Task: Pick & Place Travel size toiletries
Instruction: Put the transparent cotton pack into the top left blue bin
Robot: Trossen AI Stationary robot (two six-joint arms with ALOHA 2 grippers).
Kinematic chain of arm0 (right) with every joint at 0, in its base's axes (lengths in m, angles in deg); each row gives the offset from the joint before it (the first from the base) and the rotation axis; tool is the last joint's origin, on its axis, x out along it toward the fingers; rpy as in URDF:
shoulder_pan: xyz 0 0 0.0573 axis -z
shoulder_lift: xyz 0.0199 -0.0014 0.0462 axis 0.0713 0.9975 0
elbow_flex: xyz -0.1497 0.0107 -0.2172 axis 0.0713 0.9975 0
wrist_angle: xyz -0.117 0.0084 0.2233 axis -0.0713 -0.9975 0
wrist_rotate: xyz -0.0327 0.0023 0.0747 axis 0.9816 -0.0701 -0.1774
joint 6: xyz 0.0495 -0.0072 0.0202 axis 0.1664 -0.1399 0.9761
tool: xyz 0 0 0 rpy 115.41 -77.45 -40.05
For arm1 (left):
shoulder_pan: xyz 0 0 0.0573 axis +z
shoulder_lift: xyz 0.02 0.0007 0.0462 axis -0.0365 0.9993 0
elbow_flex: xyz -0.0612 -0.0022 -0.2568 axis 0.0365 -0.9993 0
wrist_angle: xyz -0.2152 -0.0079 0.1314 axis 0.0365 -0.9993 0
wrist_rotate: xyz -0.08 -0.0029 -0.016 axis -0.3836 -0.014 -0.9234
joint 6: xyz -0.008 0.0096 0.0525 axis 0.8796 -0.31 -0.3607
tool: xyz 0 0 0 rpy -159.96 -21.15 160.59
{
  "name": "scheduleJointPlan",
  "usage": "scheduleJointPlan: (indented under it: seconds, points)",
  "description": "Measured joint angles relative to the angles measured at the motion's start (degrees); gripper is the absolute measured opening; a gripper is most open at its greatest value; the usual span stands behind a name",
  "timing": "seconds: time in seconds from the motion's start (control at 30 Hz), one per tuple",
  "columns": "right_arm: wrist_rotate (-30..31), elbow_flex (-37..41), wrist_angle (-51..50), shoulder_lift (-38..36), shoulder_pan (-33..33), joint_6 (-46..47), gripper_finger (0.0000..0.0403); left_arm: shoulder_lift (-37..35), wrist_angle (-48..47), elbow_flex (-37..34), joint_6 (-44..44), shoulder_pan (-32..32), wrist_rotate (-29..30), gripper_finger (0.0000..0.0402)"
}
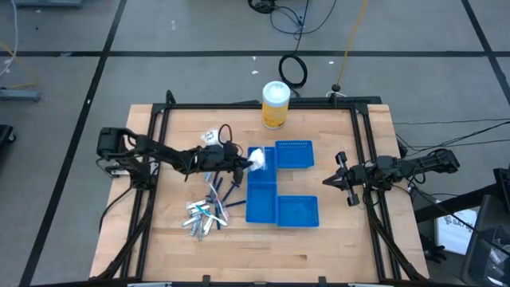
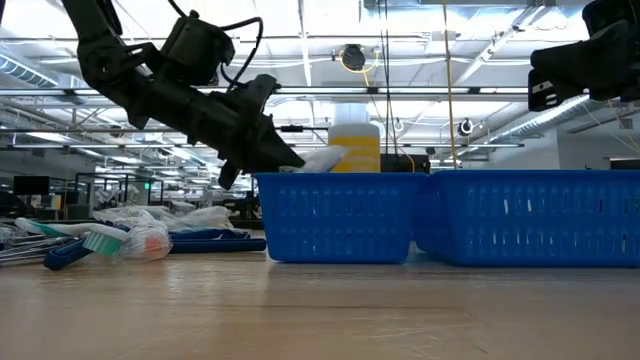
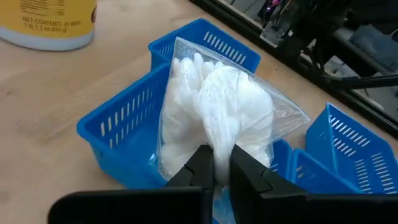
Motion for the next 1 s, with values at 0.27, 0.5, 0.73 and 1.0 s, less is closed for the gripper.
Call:
scheduleJointPlan:
  seconds: [0.27, 0.5, 0.73, 1.0]
  points:
    - [0.0, -0.01, -0.01, 0.02, 0.0, 0.0, 0.0004, 0.02, -0.34, 1.47, 3.39, 0.01, -2.66, 0.0039]
    - [0.0, -0.02, -0.03, 0.02, 0.0, 0.0, 0.0004, -0.01, -16.13, 11.8, 1.01, 0.07, -2.13, 0.0161]
    - [0.0, -0.02, -0.01, 0.01, 0.0, 0.0, 0.0004, -0.04, -26.34, 16.99, -7.34, 1.12, -1.39, 0.0248]
    - [0.0, -0.02, 0.04, 0.0, 0.0, 0.0, 0.0004, -1.63, -26.54, 16.95, -6.73, 1.81, -1.82, 0.0279]
